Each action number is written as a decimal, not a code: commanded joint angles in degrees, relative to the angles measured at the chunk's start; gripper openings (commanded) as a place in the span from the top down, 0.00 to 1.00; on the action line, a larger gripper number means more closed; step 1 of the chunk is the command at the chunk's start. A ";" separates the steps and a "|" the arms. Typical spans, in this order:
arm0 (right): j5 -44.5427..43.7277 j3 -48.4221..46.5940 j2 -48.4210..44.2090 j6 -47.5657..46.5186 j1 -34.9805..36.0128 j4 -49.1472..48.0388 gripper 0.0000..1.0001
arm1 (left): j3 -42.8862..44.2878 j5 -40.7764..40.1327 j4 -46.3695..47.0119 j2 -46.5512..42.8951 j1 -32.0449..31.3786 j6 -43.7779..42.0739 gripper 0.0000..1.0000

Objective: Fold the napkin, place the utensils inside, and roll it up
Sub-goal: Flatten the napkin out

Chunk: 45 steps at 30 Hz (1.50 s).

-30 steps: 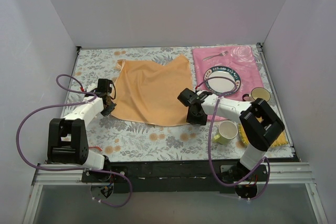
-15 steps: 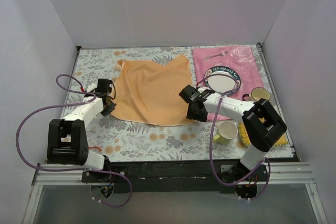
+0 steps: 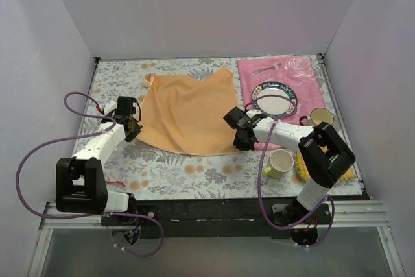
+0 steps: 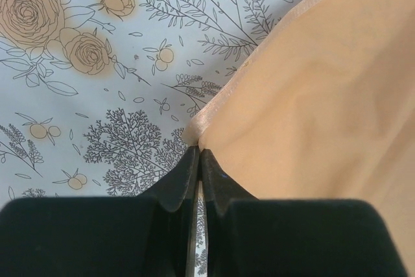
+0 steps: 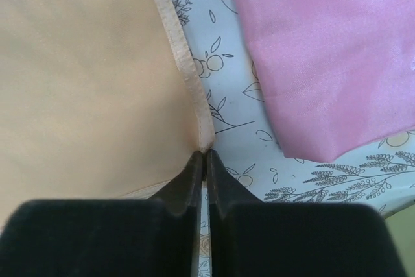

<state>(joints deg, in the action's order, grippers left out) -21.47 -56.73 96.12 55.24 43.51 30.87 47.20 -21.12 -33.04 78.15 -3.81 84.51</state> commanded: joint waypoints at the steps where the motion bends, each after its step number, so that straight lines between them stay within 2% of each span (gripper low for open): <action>1: 1.87 2.07 1.19 1.27 0.00 0.06 0.99 | 0.61 0.20 -0.71 -4.23 0.30 0.66 1.00; 5: 1.96 -2.32 -2.50 -4.51 0.09 -0.20 0.99 | 5.70 1.26 -2.03 -5.55 0.30 0.04 1.00; 9: 3.19 -10.05 -8.74 -20.91 0.79 -0.46 0.99 | 15.62 4.51 -3.88 -8.18 0.30 -1.01 1.00; 13: 3.98 -19.62 -16.03 -32.35 0.79 0.67 0.99 | 27.82 2.41 -5.63 -12.22 0.30 0.39 1.00; 16: 7.66 -29.91 -19.11 -38.17 0.88 3.49 0.99 | 33.03 1.70 -6.16 -16.09 0.39 3.29 1.00; 17: 8.98 -34.11 -19.91 -39.41 0.88 3.75 0.99 | 35.31 1.96 -5.81 -17.14 0.39 3.99 1.00; 22: 18.03 -41.52 -26.49 -43.38 1.67 3.14 0.99 | 43.40 0.83 -6.94 -23.39 0.21 4.00 1.00; 23: 19.09 -42.14 -27.46 -43.64 1.67 3.14 0.99 | 47.16 -1.09 -7.82 -23.48 -0.40 3.65 1.00; 26: 24.63 -41.62 -32.38 -43.29 1.93 0.16 0.99 | 50.88 -4.27 -9.06 -24.18 -2.24 2.07 1.00; 29: 22.63 -39.69 -36.17 -40.84 1.93 -1.70 0.99 | 53.78 -7.43 -8.71 -23.40 -2.86 0.48 1.00; 30: 15.92 -39.95 -36.00 -39.00 1.93 -0.91 0.99 | 53.53 -8.05 -7.67 -22.78 -2.95 -0.04 1.00; 32: 8.86 -42.23 -34.51 -37.15 2.02 4.18 0.99 | 51.51 -8.14 -5.82 -20.95 -2.95 -2.06 1.00; 33: 1.60 -42.76 -32.42 -36.09 1.93 5.85 0.99 | 50.20 -8.23 -3.55 -20.24 -2.95 -2.50 1.00; 36: -7.16 -45.39 -25.75 -34.60 -0.33 10.95 0.99 | 44.04 -7.09 3.56 -16.37 -2.95 -5.92 1.00; 38: -4.74 -46.53 -21.69 -33.80 -4.90 11.40 0.99 | 39.74 -8.14 7.01 -13.48 -2.87 -8.30 1.00; 39: -2.11 -46.54 -18.11 -33.28 -10.49 10.79 0.99 | 38.85 -9.10 8.15 -9.46 -2.87 -9.00 1.00; 41: 4.93 -44.97 -14.57 -34.32 -14.57 7.38 0.99 | 38.06 -10.86 11.58 -4.87 -2.52 -11.29 1.00; 42: 6.87 -46.00 -9.16 -34.76 -16.94 6.49 0.99 | 38.40 -10.69 12.46 0.63 -2.17 -11.99 1.00; 45: 10.13 -50.56 2.35 -36.69 -18.71 5.52 0.99 | 39.63 -9.99 15.54 9.45 -0.85 -13.93 1.00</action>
<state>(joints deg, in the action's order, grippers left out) -15.90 -103.22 86.61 19.99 28.21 37.21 86.72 -29.12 -22.96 78.96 -6.42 75.66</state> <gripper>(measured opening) 0.031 0.018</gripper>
